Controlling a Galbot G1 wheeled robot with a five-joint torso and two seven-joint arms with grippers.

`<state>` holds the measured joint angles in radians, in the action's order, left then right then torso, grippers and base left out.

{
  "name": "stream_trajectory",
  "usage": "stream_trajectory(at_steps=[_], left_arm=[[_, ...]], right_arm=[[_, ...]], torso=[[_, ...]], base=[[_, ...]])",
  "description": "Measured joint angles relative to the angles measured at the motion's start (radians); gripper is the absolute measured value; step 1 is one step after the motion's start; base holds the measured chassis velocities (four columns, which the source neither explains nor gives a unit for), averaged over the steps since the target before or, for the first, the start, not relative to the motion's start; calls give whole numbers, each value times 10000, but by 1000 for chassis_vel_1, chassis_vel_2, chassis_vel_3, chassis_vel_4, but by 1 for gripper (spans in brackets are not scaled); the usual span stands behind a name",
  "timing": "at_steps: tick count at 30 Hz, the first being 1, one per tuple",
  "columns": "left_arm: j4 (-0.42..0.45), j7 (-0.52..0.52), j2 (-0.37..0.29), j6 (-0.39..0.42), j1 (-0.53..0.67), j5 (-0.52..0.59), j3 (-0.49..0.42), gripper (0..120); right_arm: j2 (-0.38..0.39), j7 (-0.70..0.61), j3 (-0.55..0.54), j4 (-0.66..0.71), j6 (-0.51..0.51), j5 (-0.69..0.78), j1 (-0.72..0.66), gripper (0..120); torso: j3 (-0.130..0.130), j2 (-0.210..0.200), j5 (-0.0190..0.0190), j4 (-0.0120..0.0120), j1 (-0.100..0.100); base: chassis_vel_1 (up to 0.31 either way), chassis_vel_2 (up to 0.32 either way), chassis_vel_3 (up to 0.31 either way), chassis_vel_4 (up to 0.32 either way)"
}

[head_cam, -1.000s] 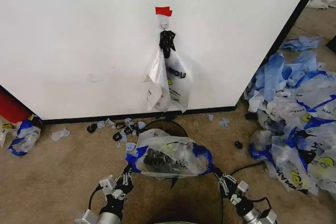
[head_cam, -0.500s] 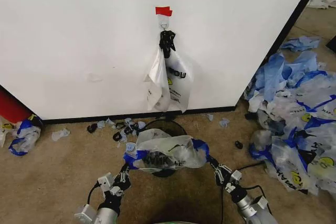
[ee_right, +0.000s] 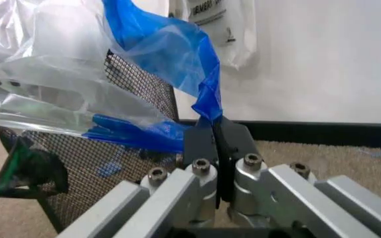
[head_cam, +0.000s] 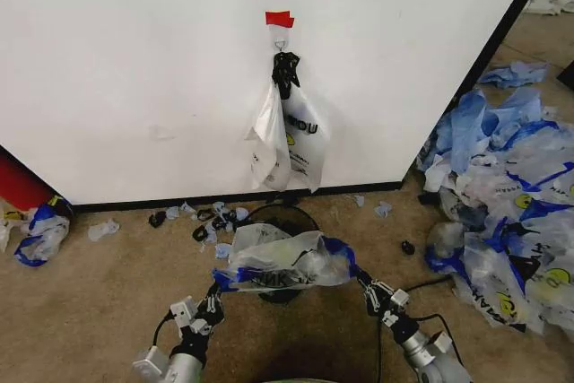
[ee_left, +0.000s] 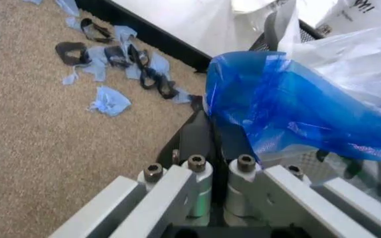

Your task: Pick up the garbage bag from the wall and place it over the trash bin.

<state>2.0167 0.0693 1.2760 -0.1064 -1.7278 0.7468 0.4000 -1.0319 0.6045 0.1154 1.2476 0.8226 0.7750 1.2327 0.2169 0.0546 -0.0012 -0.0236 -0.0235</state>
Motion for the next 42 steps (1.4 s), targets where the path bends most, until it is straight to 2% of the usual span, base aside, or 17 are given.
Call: stream_trajectory(at_steps=[16, 39, 42], left_arm=[[-521, 16, -2, 7, 267, -4, 10, 0], [-400, -35, -56, -60, 122, -281, 115, 0], [-349, -27, -62, -82, 72, -327, 148, 11]], right_arm=[[-117, -158, -89, -545, -1, -325, -459, 0], [-84, -160, 59, -418, -1, -451, -327, 0], [-73, -157, 89, -405, -1, -448, -285, 4]], torso=[[0, 0, 0, 0, 0], [0, 0, 0, 0, 0], [0, 0, 1, 0, 0]], base=[[0, 0, 0, 0], [0, 0, 0, 0], [0, 0, 0, 0]])
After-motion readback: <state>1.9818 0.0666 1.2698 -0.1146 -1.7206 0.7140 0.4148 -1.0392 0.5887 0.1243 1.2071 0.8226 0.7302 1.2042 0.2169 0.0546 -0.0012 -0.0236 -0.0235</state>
